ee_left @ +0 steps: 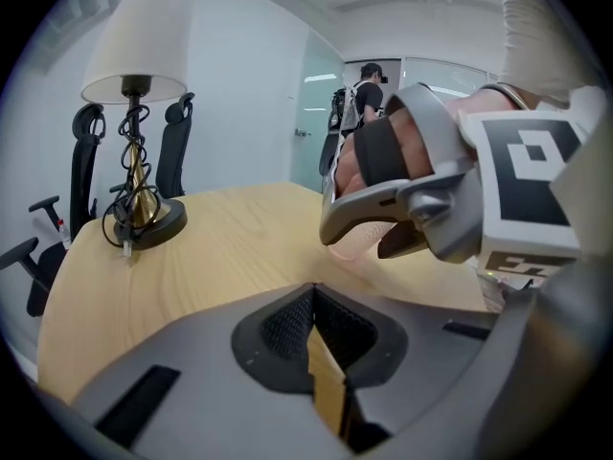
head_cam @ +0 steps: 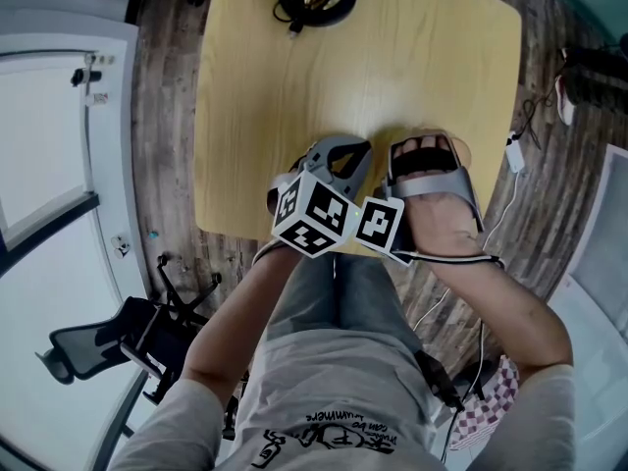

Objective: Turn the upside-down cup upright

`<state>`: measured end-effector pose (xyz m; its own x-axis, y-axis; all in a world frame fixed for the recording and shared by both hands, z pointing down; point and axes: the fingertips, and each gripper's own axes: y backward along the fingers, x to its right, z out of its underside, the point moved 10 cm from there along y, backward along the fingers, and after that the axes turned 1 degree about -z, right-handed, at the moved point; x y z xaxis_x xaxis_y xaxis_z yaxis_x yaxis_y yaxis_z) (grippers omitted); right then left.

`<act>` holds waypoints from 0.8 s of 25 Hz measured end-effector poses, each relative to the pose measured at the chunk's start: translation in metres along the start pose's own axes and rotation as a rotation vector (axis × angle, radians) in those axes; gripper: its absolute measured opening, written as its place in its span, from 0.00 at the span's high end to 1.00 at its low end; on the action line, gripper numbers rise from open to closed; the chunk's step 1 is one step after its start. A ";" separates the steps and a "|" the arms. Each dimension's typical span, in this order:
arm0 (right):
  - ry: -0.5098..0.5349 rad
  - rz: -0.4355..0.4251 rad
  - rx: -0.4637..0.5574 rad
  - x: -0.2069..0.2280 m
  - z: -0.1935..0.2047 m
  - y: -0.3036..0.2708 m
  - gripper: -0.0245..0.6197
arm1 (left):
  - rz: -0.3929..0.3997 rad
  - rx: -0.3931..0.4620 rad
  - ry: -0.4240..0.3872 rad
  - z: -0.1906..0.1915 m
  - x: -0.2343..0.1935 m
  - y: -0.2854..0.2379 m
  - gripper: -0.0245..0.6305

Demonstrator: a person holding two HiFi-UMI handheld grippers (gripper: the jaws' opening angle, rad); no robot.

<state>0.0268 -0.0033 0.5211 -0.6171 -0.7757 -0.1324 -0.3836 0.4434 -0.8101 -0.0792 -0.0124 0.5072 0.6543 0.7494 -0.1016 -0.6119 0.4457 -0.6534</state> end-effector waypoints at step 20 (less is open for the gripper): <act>-0.525 -0.015 0.280 -0.005 0.066 -0.002 0.48 | -0.028 0.039 0.065 -0.008 0.005 0.017 0.95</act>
<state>0.0761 -0.0302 0.4861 -0.1628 -0.9311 -0.3266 -0.1501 0.3505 -0.9245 -0.0827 -0.0050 0.4893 0.6983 0.7034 -0.1328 -0.6090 0.4861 -0.6268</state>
